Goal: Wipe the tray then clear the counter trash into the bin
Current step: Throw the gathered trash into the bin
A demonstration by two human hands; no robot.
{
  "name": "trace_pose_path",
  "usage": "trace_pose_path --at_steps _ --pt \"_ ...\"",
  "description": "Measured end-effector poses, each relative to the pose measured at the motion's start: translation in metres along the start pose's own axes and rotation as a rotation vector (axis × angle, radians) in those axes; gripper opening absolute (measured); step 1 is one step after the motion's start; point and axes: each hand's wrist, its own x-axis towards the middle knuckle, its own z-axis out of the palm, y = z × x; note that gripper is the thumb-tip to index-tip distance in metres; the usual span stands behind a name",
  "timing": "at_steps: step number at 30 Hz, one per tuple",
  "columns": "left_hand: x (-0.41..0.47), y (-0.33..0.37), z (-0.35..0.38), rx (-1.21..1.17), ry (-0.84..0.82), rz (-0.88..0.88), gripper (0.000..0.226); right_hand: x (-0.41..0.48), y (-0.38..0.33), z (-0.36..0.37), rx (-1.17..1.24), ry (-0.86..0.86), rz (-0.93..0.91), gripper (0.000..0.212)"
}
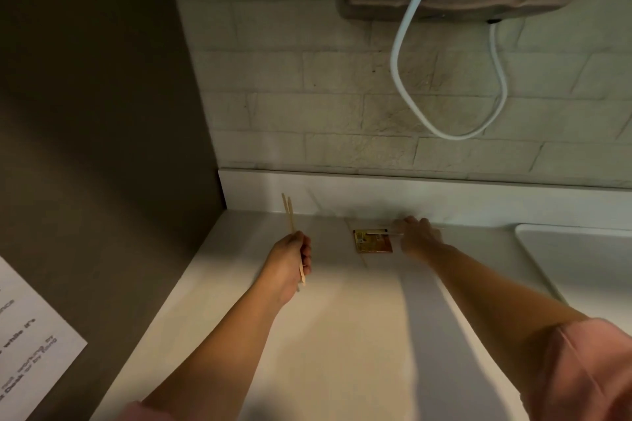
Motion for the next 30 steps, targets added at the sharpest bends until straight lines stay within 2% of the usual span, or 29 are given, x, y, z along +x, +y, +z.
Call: trace_pose_path --at_steps 6,11,14,18,21,23,25,28,30 --pt "0.0 -0.003 0.002 0.02 -0.003 -0.006 0.032 -0.004 0.002 0.007 -0.041 0.121 0.022 0.034" --pt "-0.004 -0.005 0.007 0.025 -0.007 -0.02 0.032 -0.012 -0.004 0.001 -0.059 -0.087 0.117 0.038" --pt "-0.005 -0.006 0.011 0.018 -0.029 -0.027 0.033 -0.018 -0.004 0.002 -0.064 -0.12 0.151 0.038" --pt "-0.005 -0.008 0.01 -0.056 -0.067 -0.06 0.033 -0.027 -0.009 0.004 0.075 -0.01 0.295 0.038" --pt "-0.005 -0.01 0.01 -0.107 -0.07 -0.097 0.033 -0.031 -0.018 -0.002 0.273 0.2 0.347 0.029" --pt "-0.006 -0.011 0.011 -0.121 -0.073 -0.108 0.032 -0.032 -0.026 -0.009 0.394 0.305 0.277 0.025" --pt "-0.007 -0.012 0.013 -0.144 -0.082 -0.119 0.031 -0.037 -0.038 -0.015 0.502 0.33 0.146 0.024" --pt "-0.007 -0.011 0.018 -0.175 -0.089 -0.122 0.029 -0.053 -0.064 -0.02 0.678 0.307 0.0 0.02" --pt "-0.007 -0.007 0.021 -0.157 -0.085 -0.108 0.03 -0.066 -0.083 -0.02 0.767 0.232 -0.073 0.015"
